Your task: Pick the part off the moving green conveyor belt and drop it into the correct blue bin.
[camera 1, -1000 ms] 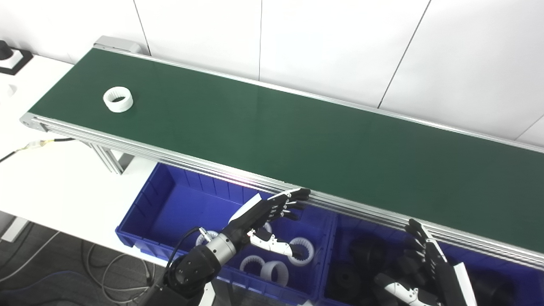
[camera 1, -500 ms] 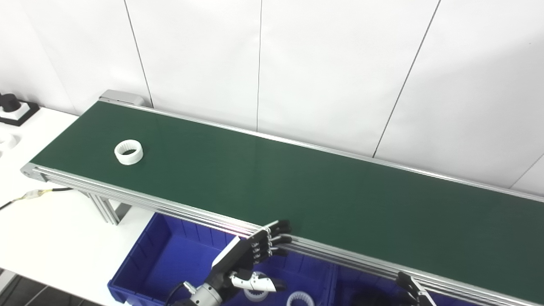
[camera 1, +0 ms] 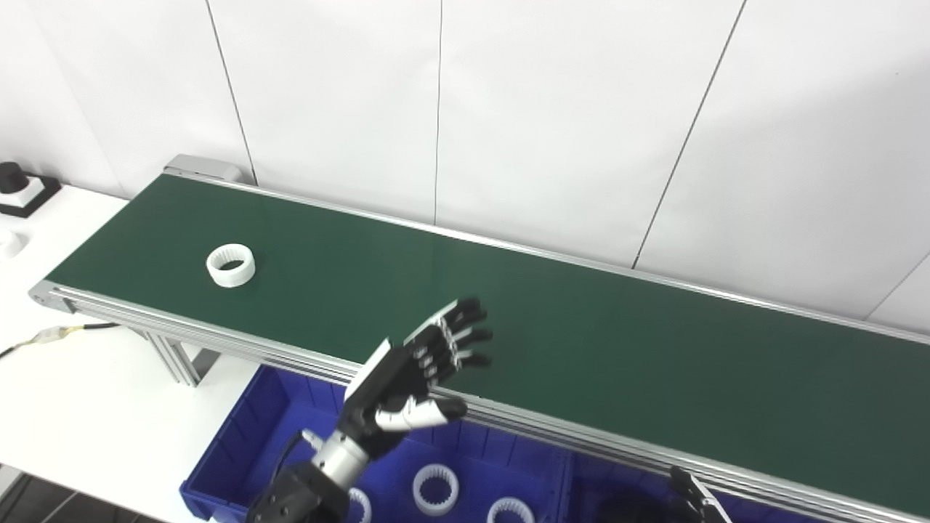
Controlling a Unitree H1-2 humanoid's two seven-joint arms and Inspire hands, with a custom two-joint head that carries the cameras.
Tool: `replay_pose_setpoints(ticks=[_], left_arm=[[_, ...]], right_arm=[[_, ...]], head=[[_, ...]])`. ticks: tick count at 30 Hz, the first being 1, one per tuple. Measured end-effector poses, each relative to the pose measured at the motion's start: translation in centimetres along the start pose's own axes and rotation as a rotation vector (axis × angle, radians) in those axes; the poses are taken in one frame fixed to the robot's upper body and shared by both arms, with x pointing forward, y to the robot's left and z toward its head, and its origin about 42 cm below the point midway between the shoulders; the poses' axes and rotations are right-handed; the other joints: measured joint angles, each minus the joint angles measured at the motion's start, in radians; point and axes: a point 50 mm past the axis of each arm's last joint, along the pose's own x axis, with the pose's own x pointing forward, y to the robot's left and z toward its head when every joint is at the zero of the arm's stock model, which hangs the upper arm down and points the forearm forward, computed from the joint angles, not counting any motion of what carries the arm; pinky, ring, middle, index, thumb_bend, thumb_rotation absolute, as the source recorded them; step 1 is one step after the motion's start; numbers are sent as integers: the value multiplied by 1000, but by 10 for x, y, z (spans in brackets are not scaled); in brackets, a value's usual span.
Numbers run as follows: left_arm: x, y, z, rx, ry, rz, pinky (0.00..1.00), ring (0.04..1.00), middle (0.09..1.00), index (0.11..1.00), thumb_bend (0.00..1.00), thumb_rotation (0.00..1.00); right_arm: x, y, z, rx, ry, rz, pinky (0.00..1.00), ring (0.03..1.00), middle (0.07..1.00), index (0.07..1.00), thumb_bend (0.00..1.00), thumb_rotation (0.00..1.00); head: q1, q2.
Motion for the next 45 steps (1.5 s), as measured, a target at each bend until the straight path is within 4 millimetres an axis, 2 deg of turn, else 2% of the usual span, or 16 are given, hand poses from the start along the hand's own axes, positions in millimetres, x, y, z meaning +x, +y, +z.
replay_pose_setpoints(ticks=[3,6,9,15,21,25,28,30,39,45], left_arm=[[12,9,7,90,30,27,798,883,926,937,838,420],[14,14,9,170,74,78,815,894,932,934,811,378],[19,19,8,215,129,127,835,907,935,931,831,368],[40,25,11,315,136,229,856,921,938,925,817,308],[51,32,-1,442,185,275,872,928,944,936,819,340],[58,41,-1,553,196,282,923,930,946,942,834,354],[66,49,6,636,175,307,911,939,956,945,824,339],[72,50,10,685,163,315,854,928,962,944,819,344],[80,55,9,925,167,344,807,908,964,938,823,288],[86,63,12,1111,177,347,891,965,986,960,825,184]], right_arm=[[2,0,-1,-1,1,1,728,836,877,894,698,220],[2,0,-2,-3,0,-7,728,833,873,891,710,240],[5,1,-3,-5,1,-7,735,838,877,894,712,245],[6,2,-6,-2,3,-4,737,838,881,900,699,244],[6,3,-6,-3,-2,-4,749,843,880,899,703,240],[7,3,-6,-3,-5,-6,751,846,880,901,709,267],[7,3,-6,-3,-7,-7,751,848,880,902,711,281],[7,3,-6,-3,-10,-6,755,848,882,902,707,261],[6,4,-8,-1,-13,-4,749,844,883,905,697,280],[5,4,-10,-2,-10,-3,747,843,883,903,700,291]], head=[[-3,-3],[-5,-9],[-2,-11],[3,-15],[0,-18],[0,-20],[-2,-20],[0,-21],[2,-25],[3,-28]])
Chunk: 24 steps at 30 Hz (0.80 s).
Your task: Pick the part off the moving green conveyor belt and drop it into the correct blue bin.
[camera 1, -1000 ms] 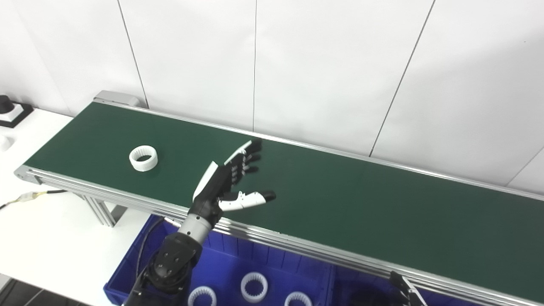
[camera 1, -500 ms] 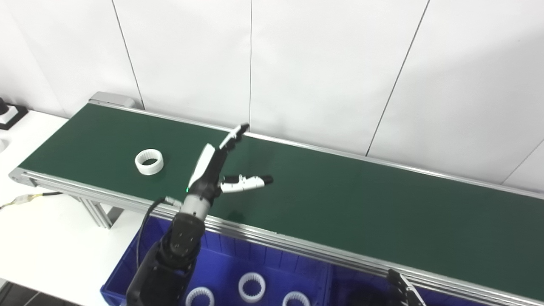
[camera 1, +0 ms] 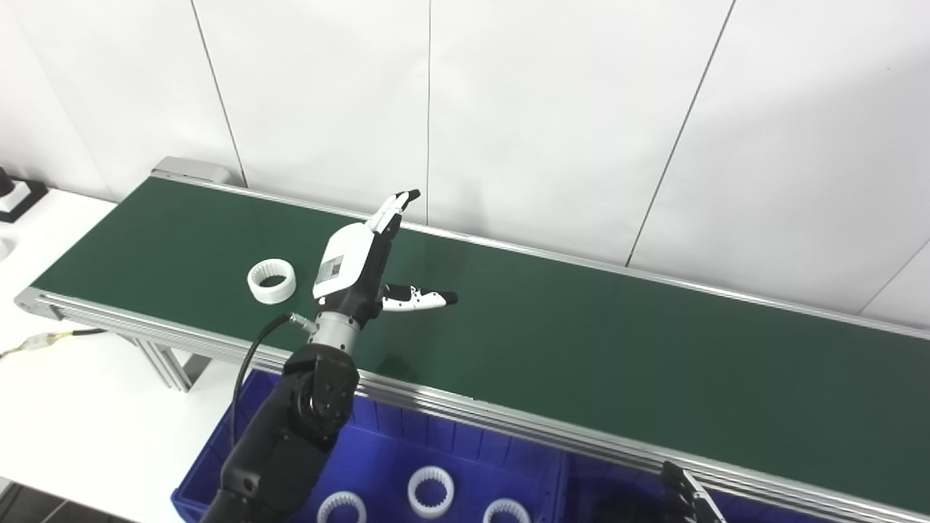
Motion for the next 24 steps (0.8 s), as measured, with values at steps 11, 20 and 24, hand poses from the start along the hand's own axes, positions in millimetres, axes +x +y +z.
replay_pose_setpoints(ticks=[11,20,24], left_arm=[[2,-4,-19,120,69,-32,938,972,991,958,823,181],[14,-3,-32,165,108,-28,943,971,986,944,818,191],[14,-10,-39,179,135,-53,941,965,978,939,824,196]], right_arm=[[0,0,-2,0,2,-1,743,838,883,904,694,290],[0,1,-1,2,-13,-1,745,838,878,900,699,289],[0,1,-1,2,-14,-1,747,839,878,902,701,310]], head=[[0,-3],[-2,-5],[-3,-5]])
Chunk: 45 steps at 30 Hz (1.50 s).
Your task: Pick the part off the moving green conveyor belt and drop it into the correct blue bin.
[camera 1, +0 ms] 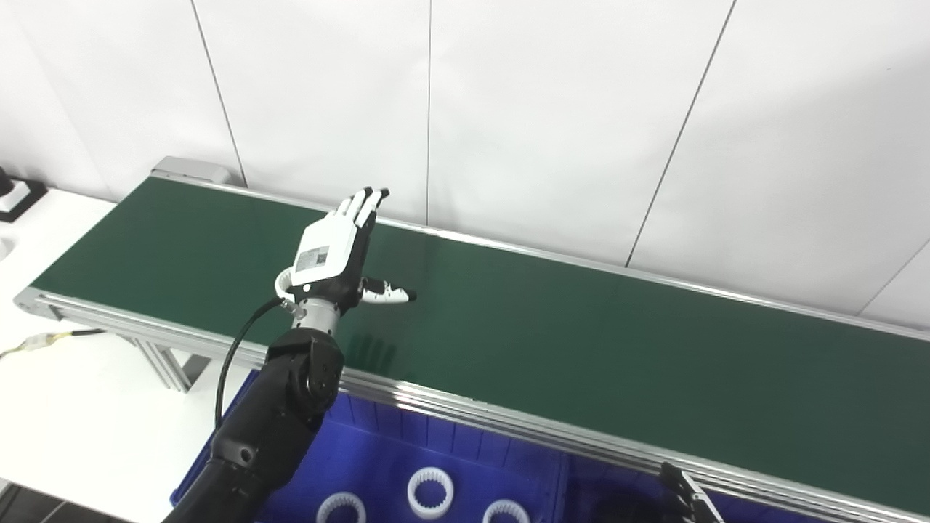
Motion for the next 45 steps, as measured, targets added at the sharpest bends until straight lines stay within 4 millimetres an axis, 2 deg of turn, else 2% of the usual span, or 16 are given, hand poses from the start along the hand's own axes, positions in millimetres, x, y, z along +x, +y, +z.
replay_pose_setpoints(ticks=[11,20,26,28,35,39,42,43,45], left_arm=[[14,-15,-26,59,68,-27,949,966,976,936,820,223],[15,-31,-40,91,99,-34,952,971,979,939,830,233],[23,-36,-44,98,119,-46,963,974,983,931,824,234],[24,-39,-45,98,122,-56,961,970,979,927,825,239],[20,-49,-52,102,130,-80,967,971,979,927,828,235],[28,-50,-50,103,122,-85,965,974,982,929,822,228],[30,-51,-48,112,113,-91,963,972,983,929,818,212],[30,-51,-47,113,111,-93,932,949,965,916,789,142],[30,-52,-46,117,105,-96,920,940,957,910,778,114]], right_arm=[[-1,0,1,0,-17,0,745,840,878,902,700,303],[-1,0,1,-2,-18,0,744,839,878,902,702,320],[-1,0,1,-1,-18,0,754,846,881,902,701,294],[-1,0,0,1,-17,0,750,842,878,901,707,314],[-3,1,0,3,-14,1,752,843,881,898,716,330],[-3,1,0,3,-17,1,749,842,880,896,707,309],[-3,1,0,3,-16,2,750,842,880,900,707,325],[-3,1,0,3,-16,2,751,845,882,902,704,317],[-3,1,0,3,-17,1,751,845,883,902,705,321]], head=[[-2,0],[-5,0],[-6,0],[-6,0],[-8,-2],[-9,2],[-9,5],[-11,5],[-11,6]])
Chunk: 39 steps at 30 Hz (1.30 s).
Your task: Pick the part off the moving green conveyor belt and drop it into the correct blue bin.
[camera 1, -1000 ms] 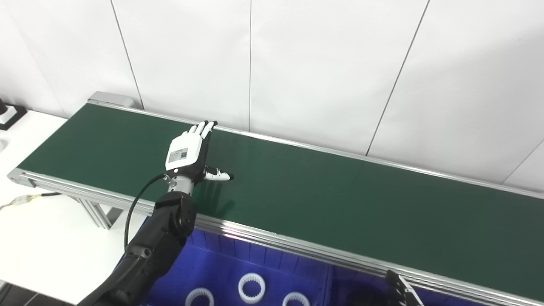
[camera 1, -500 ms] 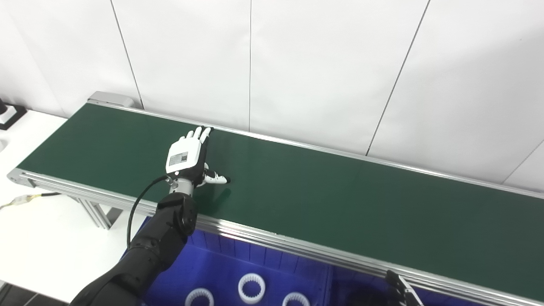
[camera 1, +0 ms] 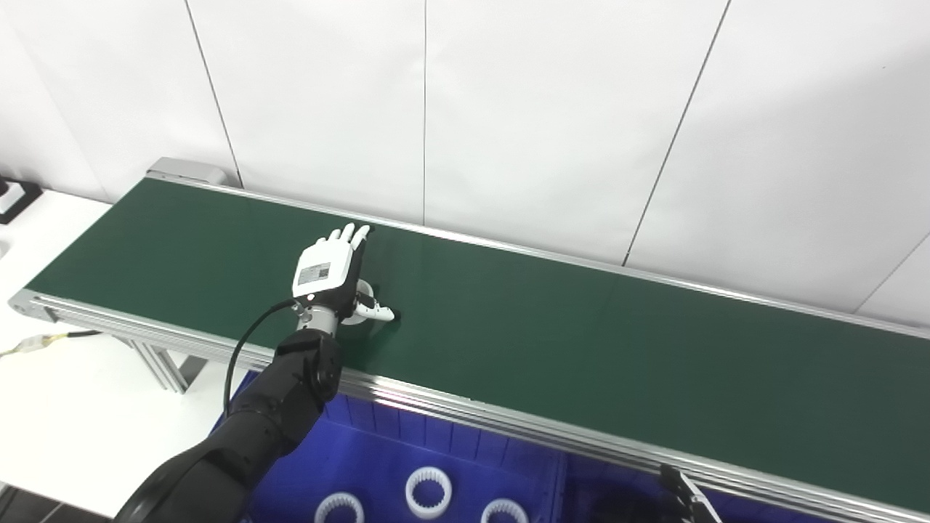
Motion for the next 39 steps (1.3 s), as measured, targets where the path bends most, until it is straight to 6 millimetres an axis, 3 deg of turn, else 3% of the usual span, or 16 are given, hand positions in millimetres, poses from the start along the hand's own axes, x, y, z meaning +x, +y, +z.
replay_pose_setpoints(ticks=[6,11,19,24,28,29,31,33,36,39], left_arm=[[2,4,8,-11,-7,-1,866,897,921,862,754,33],[-3,8,12,-21,11,-32,733,862,909,840,724,35],[-13,35,10,-6,32,-127,695,861,919,855,720,62],[-17,53,20,-9,41,-214,653,835,913,844,711,40],[-20,51,24,-1,61,-309,570,749,865,802,687,7],[-21,50,24,-2,64,-326,504,666,809,768,666,1],[-21,49,24,-8,67,-343,482,637,788,755,662,0],[-21,48,23,-39,76,-345,449,573,705,703,630,0],[-20,42,18,-86,79,-321,472,612,771,728,599,0],[-19,35,18,-96,54,-301,415,575,803,742,598,0]], right_arm=[[0,0,0,-1,-1,0,751,846,884,904,706,337],[0,0,0,-3,-2,1,746,843,881,903,709,348],[0,1,1,-3,-2,1,750,844,881,903,705,344],[1,1,1,-6,-4,1,751,842,880,905,701,357],[0,1,1,-7,-4,1,753,843,881,903,702,350],[0,1,1,-7,-3,1,754,846,884,906,697,347],[0,1,1,-6,-3,1,755,847,884,906,695,345],[0,1,1,-2,-3,-1,763,852,889,906,697,333],[0,1,1,1,-4,-2,760,849,887,907,686,336],[-1,1,2,-2,-5,-2,759,847,886,905,682,330]], head=[[2,0],[2,3],[6,3],[6,5],[8,3],[9,5],[9,5],[11,6],[12,8],[14,9]])
